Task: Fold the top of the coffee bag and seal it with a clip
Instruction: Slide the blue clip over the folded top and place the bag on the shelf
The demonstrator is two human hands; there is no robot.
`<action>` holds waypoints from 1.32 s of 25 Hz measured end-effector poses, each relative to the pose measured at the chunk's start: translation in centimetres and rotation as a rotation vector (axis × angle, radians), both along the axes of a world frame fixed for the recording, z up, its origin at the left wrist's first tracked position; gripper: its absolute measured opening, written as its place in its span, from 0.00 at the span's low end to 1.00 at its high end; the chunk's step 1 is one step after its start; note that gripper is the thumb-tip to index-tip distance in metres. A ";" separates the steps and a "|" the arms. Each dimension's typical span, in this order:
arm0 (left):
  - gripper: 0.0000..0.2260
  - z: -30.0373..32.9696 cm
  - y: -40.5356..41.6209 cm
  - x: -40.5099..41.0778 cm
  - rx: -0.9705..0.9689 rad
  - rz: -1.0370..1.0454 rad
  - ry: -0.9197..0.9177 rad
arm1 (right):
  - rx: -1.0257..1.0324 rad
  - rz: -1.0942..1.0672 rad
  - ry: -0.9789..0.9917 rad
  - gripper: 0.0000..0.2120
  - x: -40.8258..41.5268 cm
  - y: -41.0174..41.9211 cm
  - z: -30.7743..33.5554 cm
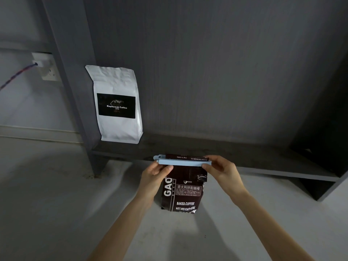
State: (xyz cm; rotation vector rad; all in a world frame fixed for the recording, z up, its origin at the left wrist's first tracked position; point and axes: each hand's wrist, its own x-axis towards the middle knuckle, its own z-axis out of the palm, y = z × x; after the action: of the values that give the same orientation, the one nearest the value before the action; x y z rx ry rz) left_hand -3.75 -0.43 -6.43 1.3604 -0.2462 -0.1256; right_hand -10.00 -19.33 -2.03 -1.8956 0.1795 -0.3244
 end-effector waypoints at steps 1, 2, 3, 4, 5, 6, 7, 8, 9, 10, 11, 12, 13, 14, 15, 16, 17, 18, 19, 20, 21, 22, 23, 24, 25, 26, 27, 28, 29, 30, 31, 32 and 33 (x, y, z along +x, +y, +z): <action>0.08 0.0 0.0 0.0 -0.003 -0.010 -0.001 | -0.005 0.002 0.001 0.08 0.0 0.1 0.0; 0.08 -0.1 0.1 0.0 -0.002 -0.022 -0.002 | -0.010 0.001 0.003 0.09 0.0 0.1 0.0; 0.08 -0.1 0.1 0.0 0.000 -0.039 -0.002 | -0.013 -0.004 0.004 0.10 0.0 0.2 0.0; 0.07 -0.1 0.1 -0.1 -0.003 -0.057 0.003 | -0.011 -0.011 0.006 0.10 0.0 0.2 0.0; 0.07 -0.1 0.2 -0.1 -0.016 -0.071 0.013 | -0.005 -0.015 0.010 0.10 0.0 0.2 -0.1; 0.09 -0.1 0.3 -0.1 -0.034 -0.078 0.021 | 0.001 -0.014 0.012 0.10 0.0 0.2 -0.1; 0.12 0.0 0.5 0.0 -0.050 -0.085 0.026 | 0.004 -0.011 0.011 0.10 0.0 0.1 -0.2; 0.14 0.1 0.6 0.1 -0.059 -0.095 0.026 | 0.008 -0.008 0.010 0.10 0.0 0.1 -0.2; 0.15 0.1 0.8 0.2 -0.061 -0.105 0.019 | 0.015 -0.006 0.010 0.10 0.0 0.0 -0.3; 0.15 0.2 0.9 0.3 -0.056 -0.112 0.008 | 0.023 -0.007 0.011 0.10 -0.1 0.0 -0.3; 0.13 0.2 0.9 0.2 -0.049 -0.112 -0.002 | 0.029 -0.005 0.014 0.10 -0.1 -0.1 -0.3; 0.11 0.2 1.0 0.2 -0.045 -0.104 -0.005 | 0.031 -0.001 0.016 0.10 -0.1 0.0 -0.4; 0.09 0.2 0.9 0.1 -0.043 -0.091 0.000 | 0.028 0.003 0.017 0.10 -0.1 0.0 -0.4; 0.08 0.2 0.8 0.0 -0.045 -0.078 0.009 | 0.020 0.005 0.017 0.10 -0.2 0.0 -0.4; 0.09 0.2 0.8 0.0 -0.049 -0.069 0.016 | 0.012 0.005 0.017 0.10 -0.2 -0.1 -0.5; 0.10 0.3 0.8 -0.1 -0.051 -0.066 0.021 | 0.007 0.002 0.015 0.10 -0.2 -0.1 -0.5; 0.10 0.3 0.7 -0.1 -0.052 -0.066 0.026 | 0.005 -0.002 0.013 0.10 -0.3 -0.1 -0.5; 0.08 0.3 0.7 -0.1 -0.048 -0.062 0.031 | 0.004 -0.006 0.014 0.10 -0.3 -0.1 -0.5; 0.06 0.3 0.7 -0.1 -0.041 -0.053 0.037 | 0.003 -0.006 0.012 0.10 -0.4 -0.1 -0.4; 0.04 0.3 0.7 -0.1 -0.035 -0.041 0.040 | 0.003 -0.008 0.011 0.10 -0.4 0.0 -0.4; 0.04 0.3 0.7 -0.1 -0.031 -0.031 0.039 | 0.002 -0.011 0.009 0.11 -0.4 0.1 -0.4; 0.05 0.2 0.7 -0.2 -0.026 -0.026 0.035 | 0.000 -0.016 0.008 0.11 -0.4 0.1 -0.4; 0.05 0.2 0.6 -0.3 -0.017 -0.022 0.030 | 0.002 -0.022 0.008 0.11 -0.5 0.1 -0.4; 0.04 0.3 0.6 -0.4 -0.007 -0.016 0.025 | 0.003 -0.027 0.009 0.11 -0.5 0.2 -0.4; 0.04 0.3 0.5 -0.5 0.000 -0.004 0.019 | 0.002 -0.032 0.011 0.10 -0.5 0.2 -0.4; 0.03 0.3 0.5 -0.5 0.005 0.010 0.013 | 0.000 -0.038 0.011 0.10 -0.5 0.2 -0.4; 0.03 0.2 0.4 -0.6 0.012 0.024 0.007 | 0.001 -0.043 0.009 0.10 -0.5 0.2 -0.5; 0.02 0.2 0.4 -0.6 0.022 0.035 0.002 | 0.004 -0.045 0.005 0.09 -0.5 0.2 -0.5; 0.02 0.2 0.3 -0.6 0.031 0.041 -0.004 | 0.007 -0.045 -0.003 0.09 -0.5 0.2 -0.5; 0.02 0.3 0.3 -0.7 0.035 0.040 -0.007 | 0.008 -0.045 -0.010 0.08 -0.5 0.1 -0.6; 0.02 0.4 0.2 -0.7 0.037 0.035 -0.009 | 0.013 -0.046 -0.016 0.09 -0.6 0.1 -0.7; 0.02 0.4 0.2 -0.7 0.040 0.030 -0.015 | 0.023 -0.047 -0.022 0.09 -0.5 0.1 -0.8; 0.02 0.5 0.2 -0.7 0.043 0.032 -0.026 | 0.038 -0.046 -0.031 0.10 -0.5 0.2 -0.9</action>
State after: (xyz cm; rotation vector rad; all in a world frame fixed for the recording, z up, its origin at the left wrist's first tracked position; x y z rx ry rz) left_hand -4.49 -0.20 -5.91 1.4093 -0.2441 -0.0871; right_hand -10.50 -19.12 -2.94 -1.8503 0.2075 -0.3789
